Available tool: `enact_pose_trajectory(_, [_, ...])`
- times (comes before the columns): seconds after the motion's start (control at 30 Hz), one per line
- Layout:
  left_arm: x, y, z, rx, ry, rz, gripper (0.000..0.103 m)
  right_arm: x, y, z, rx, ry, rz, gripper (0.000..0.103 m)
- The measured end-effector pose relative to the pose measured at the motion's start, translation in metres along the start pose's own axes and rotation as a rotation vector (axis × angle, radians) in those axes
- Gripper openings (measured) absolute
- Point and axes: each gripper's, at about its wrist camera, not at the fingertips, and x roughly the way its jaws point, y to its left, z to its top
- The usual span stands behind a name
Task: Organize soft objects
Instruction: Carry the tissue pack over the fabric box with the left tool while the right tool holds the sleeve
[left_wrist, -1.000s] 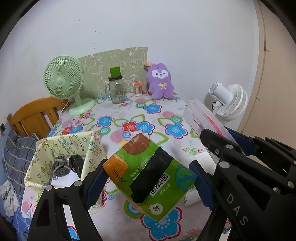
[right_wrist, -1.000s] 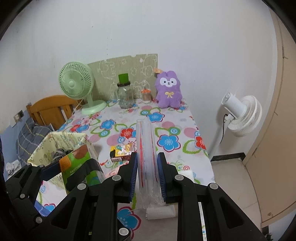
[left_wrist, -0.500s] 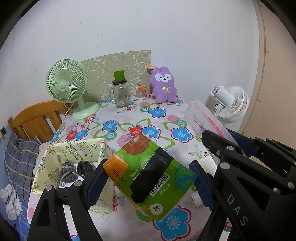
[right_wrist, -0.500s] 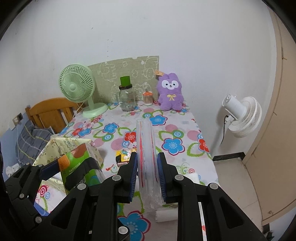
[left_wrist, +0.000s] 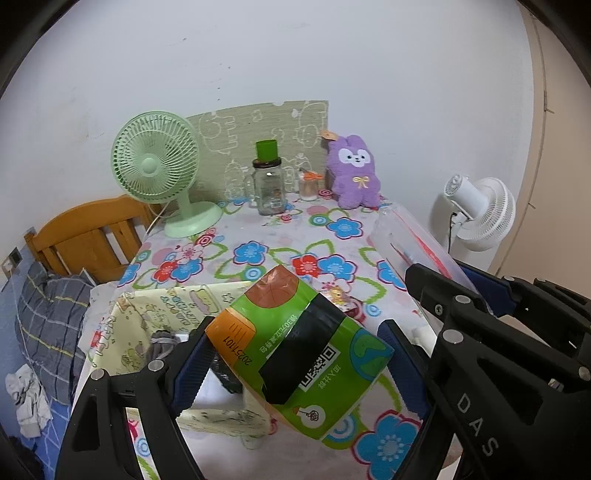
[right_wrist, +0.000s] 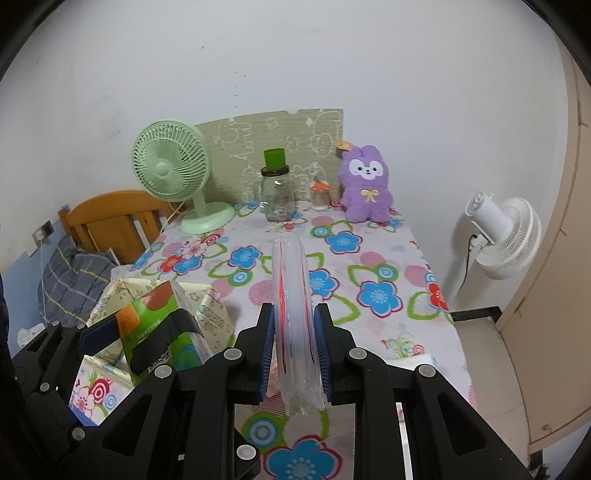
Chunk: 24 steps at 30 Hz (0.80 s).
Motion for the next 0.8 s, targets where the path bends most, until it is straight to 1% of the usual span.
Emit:
enact_pose_trajectory(0.57, [0.011, 0.057, 0.0, -0.034, 0.01, 0.064, 0.088, 0.027, 0.055, 0.009, -0.042, 0.019, 0.077, 0.025])
enact_pose_trajectory(0.8, [0.018, 0.081, -0.003, -0.052, 0.027, 0.091, 0.088, 0.043, 0.077, 0.009, -0.051, 0.034, 0.114, 0.025])
